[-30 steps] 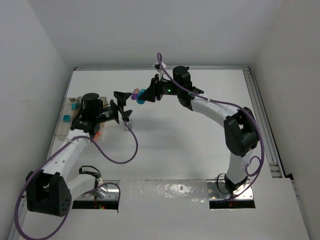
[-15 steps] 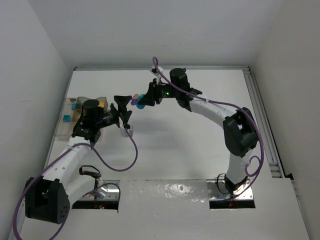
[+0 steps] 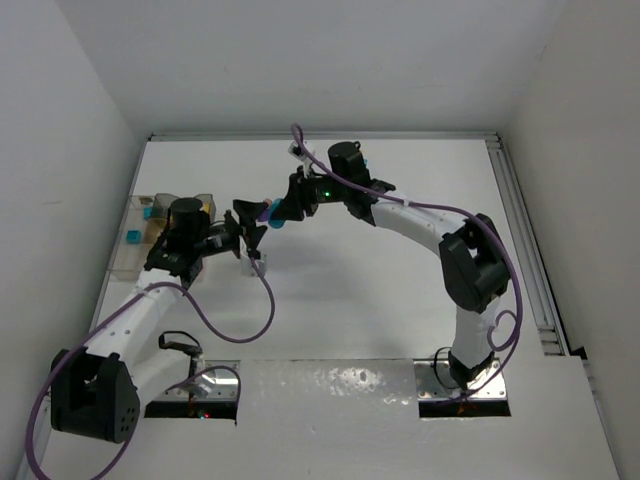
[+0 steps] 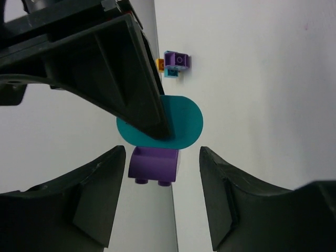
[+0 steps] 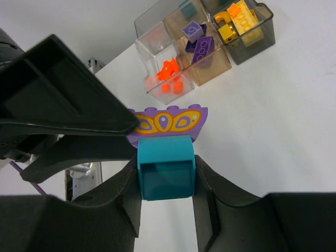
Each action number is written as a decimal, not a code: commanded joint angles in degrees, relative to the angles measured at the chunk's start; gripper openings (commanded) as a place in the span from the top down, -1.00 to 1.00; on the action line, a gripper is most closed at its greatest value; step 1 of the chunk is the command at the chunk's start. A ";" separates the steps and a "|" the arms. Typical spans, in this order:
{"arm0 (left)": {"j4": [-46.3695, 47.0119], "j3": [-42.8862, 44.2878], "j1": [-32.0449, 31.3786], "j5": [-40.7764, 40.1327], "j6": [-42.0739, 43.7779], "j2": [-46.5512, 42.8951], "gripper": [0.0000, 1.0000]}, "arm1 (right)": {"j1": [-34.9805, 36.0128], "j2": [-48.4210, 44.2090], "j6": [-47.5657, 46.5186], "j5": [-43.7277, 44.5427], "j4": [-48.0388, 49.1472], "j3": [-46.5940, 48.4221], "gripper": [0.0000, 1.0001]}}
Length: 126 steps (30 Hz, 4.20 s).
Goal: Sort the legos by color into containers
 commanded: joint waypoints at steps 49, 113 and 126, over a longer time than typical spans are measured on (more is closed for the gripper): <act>-44.71 38.07 38.66 6.82 -24.62 41.04 0.86 | -8.57 -4.77 -5.45 10.46 -5.48 -6.51 1.00; -30.10 32.35 2.53 26.77 -32.98 21.43 -0.50 | -1.36 -11.63 -16.17 -8.61 42.16 -18.28 1.00; -25.02 32.61 2.53 26.68 -39.12 21.35 -0.10 | -1.27 -10.31 -17.66 -7.99 42.07 -18.11 1.00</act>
